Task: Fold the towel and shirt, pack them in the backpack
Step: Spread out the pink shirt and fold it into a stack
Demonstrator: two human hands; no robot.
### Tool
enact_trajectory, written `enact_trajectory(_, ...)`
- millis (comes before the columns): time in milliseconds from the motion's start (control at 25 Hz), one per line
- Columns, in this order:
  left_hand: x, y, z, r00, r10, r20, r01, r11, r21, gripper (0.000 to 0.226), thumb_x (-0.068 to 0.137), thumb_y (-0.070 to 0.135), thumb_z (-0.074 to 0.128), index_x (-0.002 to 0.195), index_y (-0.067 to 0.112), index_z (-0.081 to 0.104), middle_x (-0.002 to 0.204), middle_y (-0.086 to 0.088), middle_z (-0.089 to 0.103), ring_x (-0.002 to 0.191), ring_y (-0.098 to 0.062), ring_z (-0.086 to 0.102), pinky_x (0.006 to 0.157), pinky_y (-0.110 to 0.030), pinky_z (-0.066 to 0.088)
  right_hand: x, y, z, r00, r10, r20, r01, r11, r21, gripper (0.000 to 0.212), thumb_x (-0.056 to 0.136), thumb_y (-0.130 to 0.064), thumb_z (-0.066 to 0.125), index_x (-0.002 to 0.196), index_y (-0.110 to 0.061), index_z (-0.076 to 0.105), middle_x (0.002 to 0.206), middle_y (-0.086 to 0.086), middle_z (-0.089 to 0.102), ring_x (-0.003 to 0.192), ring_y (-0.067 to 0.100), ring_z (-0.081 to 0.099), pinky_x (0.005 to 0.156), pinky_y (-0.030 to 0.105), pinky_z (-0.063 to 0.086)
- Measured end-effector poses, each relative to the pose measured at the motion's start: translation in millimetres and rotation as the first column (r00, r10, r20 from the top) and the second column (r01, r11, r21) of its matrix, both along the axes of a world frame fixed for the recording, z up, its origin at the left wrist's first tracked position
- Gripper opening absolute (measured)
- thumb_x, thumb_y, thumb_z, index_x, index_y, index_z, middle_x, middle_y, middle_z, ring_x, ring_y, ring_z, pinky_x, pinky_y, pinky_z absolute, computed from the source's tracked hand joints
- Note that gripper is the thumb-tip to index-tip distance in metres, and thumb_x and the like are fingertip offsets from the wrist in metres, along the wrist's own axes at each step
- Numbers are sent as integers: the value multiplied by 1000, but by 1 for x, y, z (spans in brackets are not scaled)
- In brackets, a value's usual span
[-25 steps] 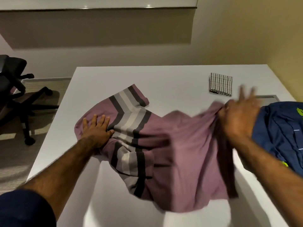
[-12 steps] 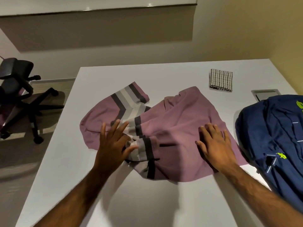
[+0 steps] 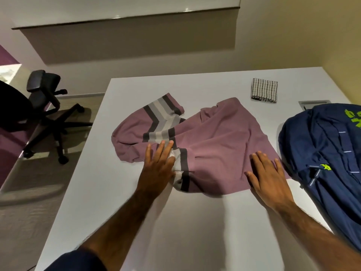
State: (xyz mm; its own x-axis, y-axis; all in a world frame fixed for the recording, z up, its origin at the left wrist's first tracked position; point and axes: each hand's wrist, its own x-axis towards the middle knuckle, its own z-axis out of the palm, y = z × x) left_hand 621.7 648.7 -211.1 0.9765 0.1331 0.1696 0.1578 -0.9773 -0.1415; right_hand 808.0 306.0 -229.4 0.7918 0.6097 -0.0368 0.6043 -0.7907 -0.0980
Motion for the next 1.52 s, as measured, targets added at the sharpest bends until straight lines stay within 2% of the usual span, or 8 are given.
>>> enact_trajectory(160, -4, 6, -4, 999, -38, 18, 38, 999, 4, 13, 93, 22, 71, 96, 10, 75, 149, -16, 54, 148, -39, 36, 123, -65, 10, -16, -17, -16, 989, -61, -138, 48, 994, -101, 87, 96, -69, 1, 163, -14, 8, 169, 7, 17, 156, 24, 14, 126, 51, 7)
enact_trajectory(280, -22, 20, 26, 990, 20, -138, -79, 896, -436, 29, 99, 28, 58, 124, 18, 68, 154, 0, 48, 152, -26, 28, 126, -51, 1, -21, -22, -10, 972, -113, -207, 84, 986, -145, 88, 97, -72, 5, 163, -14, 4, 170, 4, 11, 157, 20, 7, 124, 49, -1)
enact_trajectory(480, -136, 95, 78, 494, -54, -868, -451, 837, -309, 25, 88, 50, 68, 81, 26, 67, 88, 14, 68, 88, -8, 63, 100, -32, 43, -47, -26, 33, 976, -140, 165, 171, 967, -190, 72, 100, -66, 11, 97, -17, 62, 84, 9, 73, 86, 33, 71, 111, 57, 30)
enact_trajectory(640, -156, 96, 58, 858, 283, -429, -487, 718, -498, 25, 99, 48, 56, 95, 25, 64, 95, 1, 71, 88, -21, 67, 81, -36, 52, -69, -14, 23, 985, -171, 29, 172, 985, -11, 64, 97, -68, 14, 103, -21, 57, 101, 10, 69, 91, 33, 62, 93, 49, 45)
enact_trajectory(840, -204, 37, -49, 940, 182, -290, -279, 898, -340, 74, 103, 65, 27, 163, 22, 17, 169, 0, 7, 157, -29, 13, 125, -53, 12, -126, -19, -8, 936, -271, -226, 220, 948, -228, 86, 96, -72, 10, 162, -18, 2, 170, 11, 4, 156, 32, 7, 123, 51, 12)
enact_trajectory(1040, -248, 45, -49, 980, 165, -108, -185, 957, -225, 74, 104, 59, 26, 153, 6, 42, 159, -18, 38, 148, -42, 34, 120, -63, 24, -141, -16, 32, 927, -338, 164, 373, 883, -285, 77, 94, -69, 4, 111, -16, 58, 92, 5, 72, 85, 29, 69, 88, 45, 45)
enact_trajectory(1320, -257, 49, -49, 965, 131, -226, -188, 949, -252, 73, 102, 61, 30, 154, 11, 41, 160, -14, 38, 147, -38, 37, 120, -60, 24, -151, -40, 1, 937, -319, -142, 264, 914, -308, 78, 100, -70, 11, 158, -20, 25, 166, 4, 25, 151, 28, 27, 121, 54, 16)
enact_trajectory(1520, -220, 63, 13, 988, 156, -8, -149, 922, -357, 51, 106, 53, 23, 75, 29, 56, 74, 5, 57, 69, -18, 50, 86, -54, 49, -121, -23, 38, 914, -362, 185, 388, 912, -133, 37, 101, -34, 48, 80, -11, 68, 80, 13, 71, 76, 36, 64, 83, 48, 50)
